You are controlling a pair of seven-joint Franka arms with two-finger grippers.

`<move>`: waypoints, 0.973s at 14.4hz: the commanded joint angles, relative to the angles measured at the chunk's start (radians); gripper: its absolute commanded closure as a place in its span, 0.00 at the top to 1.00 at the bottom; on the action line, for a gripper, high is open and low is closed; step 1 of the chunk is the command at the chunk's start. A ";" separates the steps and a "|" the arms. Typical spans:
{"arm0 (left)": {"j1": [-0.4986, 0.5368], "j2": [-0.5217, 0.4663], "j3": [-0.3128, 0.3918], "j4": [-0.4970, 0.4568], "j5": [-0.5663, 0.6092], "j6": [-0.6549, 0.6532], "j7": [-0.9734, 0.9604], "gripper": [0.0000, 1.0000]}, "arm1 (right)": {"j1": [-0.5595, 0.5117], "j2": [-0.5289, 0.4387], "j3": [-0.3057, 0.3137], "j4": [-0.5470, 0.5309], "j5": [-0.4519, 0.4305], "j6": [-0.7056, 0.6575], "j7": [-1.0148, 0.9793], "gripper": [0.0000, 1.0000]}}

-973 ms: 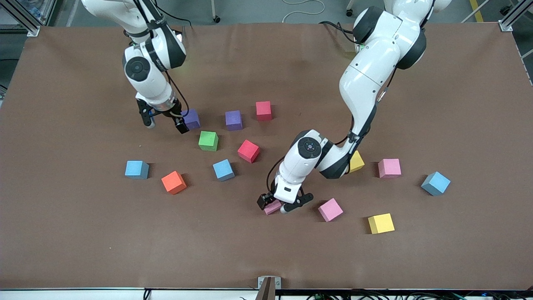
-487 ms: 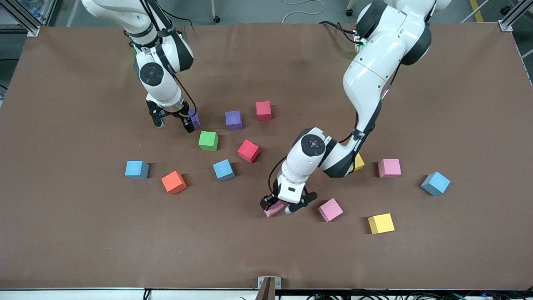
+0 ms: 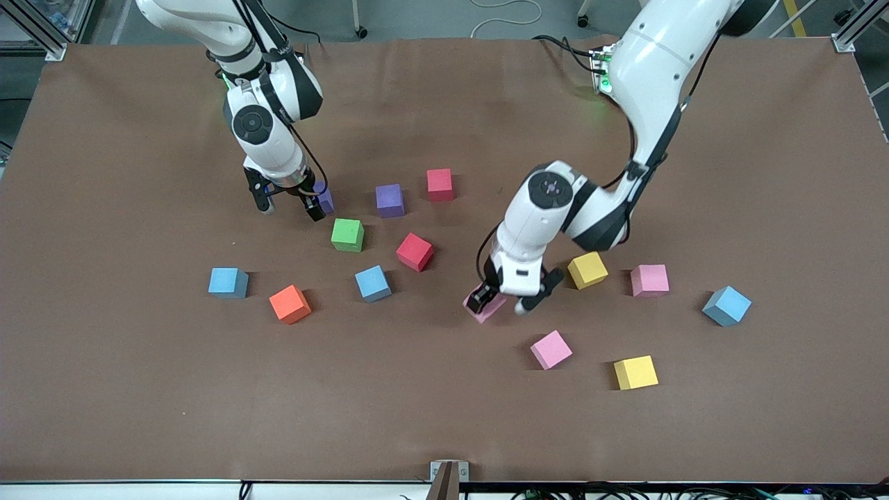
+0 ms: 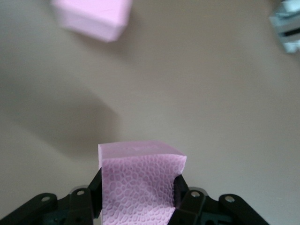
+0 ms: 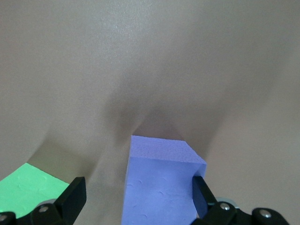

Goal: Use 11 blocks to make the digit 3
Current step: 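Grasp the pink cube with the left gripper while the right grasps purple, then carry the pink cube with the left gripper over to the red cube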

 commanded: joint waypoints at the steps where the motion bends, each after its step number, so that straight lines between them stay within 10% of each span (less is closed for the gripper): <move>1: 0.003 -0.206 0.001 -0.290 0.003 0.009 -0.145 0.26 | 0.003 -0.018 -0.007 -0.013 0.002 0.001 0.012 1.00; 14: -0.195 -0.204 -0.025 -0.365 0.006 -0.174 -1.173 0.27 | 0.006 -0.020 -0.006 0.009 0.002 -0.071 0.049 1.00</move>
